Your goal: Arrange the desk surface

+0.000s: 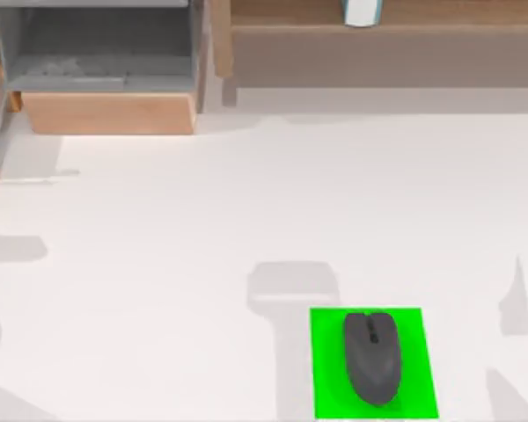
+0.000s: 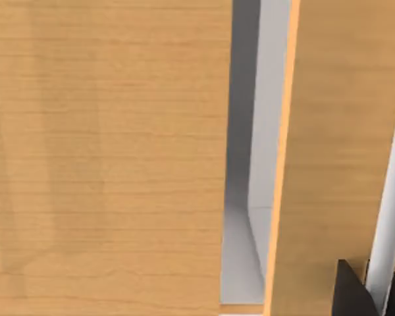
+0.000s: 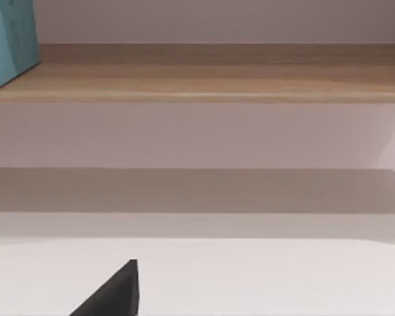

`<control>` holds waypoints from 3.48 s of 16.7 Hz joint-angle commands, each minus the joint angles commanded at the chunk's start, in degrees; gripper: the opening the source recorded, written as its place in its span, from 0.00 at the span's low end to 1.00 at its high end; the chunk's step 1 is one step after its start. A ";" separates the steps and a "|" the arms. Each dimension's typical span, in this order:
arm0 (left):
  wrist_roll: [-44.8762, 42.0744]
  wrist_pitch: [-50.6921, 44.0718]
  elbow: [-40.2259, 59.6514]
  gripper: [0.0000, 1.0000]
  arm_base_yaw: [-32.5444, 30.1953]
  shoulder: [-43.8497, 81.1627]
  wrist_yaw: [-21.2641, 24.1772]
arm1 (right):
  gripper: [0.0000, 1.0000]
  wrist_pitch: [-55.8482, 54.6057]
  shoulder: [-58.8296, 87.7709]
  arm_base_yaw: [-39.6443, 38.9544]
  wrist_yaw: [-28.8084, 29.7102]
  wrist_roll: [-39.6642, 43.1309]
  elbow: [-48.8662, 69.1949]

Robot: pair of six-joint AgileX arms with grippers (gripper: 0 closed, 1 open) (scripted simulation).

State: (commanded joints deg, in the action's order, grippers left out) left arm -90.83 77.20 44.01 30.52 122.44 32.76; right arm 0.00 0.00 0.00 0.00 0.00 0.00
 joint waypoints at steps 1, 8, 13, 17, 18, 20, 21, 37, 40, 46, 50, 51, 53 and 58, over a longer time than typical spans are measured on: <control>-0.16 -0.73 1.73 0.00 -0.60 0.69 -0.51 | 1.00 0.00 0.00 0.00 0.00 0.00 0.00; 0.59 -7.02 11.89 0.00 -4.40 5.52 -4.41 | 1.00 0.00 0.00 0.00 0.00 0.00 0.00; 0.59 -7.77 12.41 0.00 -4.53 6.18 -4.61 | 1.00 0.00 0.00 0.00 0.00 0.00 0.00; 0.59 -10.91 19.44 0.00 -5.97 9.08 -6.14 | 1.00 0.00 0.00 0.00 0.00 0.00 0.00; 0.52 -11.63 22.04 0.00 -6.29 9.70 -6.52 | 1.00 0.00 0.00 0.00 0.00 0.00 0.00; 0.51 -13.70 25.95 0.00 -7.08 11.24 -7.22 | 1.00 0.00 0.00 0.00 0.00 0.00 0.00; 0.64 -14.72 27.04 0.00 -7.58 12.06 -7.65 | 1.00 0.00 0.00 0.00 0.00 0.00 0.00; 0.84 -15.59 27.75 0.83 -8.09 12.83 -8.11 | 1.00 0.00 0.00 0.00 0.00 0.00 0.00; 0.84 -15.59 27.75 1.00 -8.09 12.83 -8.11 | 1.00 0.00 0.00 0.00 0.00 0.00 0.00; 0.84 -15.59 27.75 1.00 -8.09 12.83 -8.11 | 1.00 0.00 0.00 0.00 0.00 0.00 0.00; 1.02 -15.70 26.04 1.00 -7.39 13.30 -8.00 | 1.00 0.00 0.00 0.00 0.00 0.00 0.00; 0.97 -15.16 25.09 1.00 -7.13 12.80 -7.82 | 1.00 0.00 0.00 0.00 0.00 0.00 0.00; 0.89 -13.72 22.44 1.00 -6.53 11.55 -7.20 | 1.00 0.00 0.00 0.00 0.00 0.00 0.00; 0.82 -10.64 16.55 1.00 -5.25 9.17 -5.78 | 1.00 0.00 0.00 0.00 0.00 0.00 0.00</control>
State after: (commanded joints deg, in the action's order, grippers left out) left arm -90.01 66.56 60.56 25.27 131.61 26.98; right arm 0.00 0.00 0.00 0.00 0.00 0.00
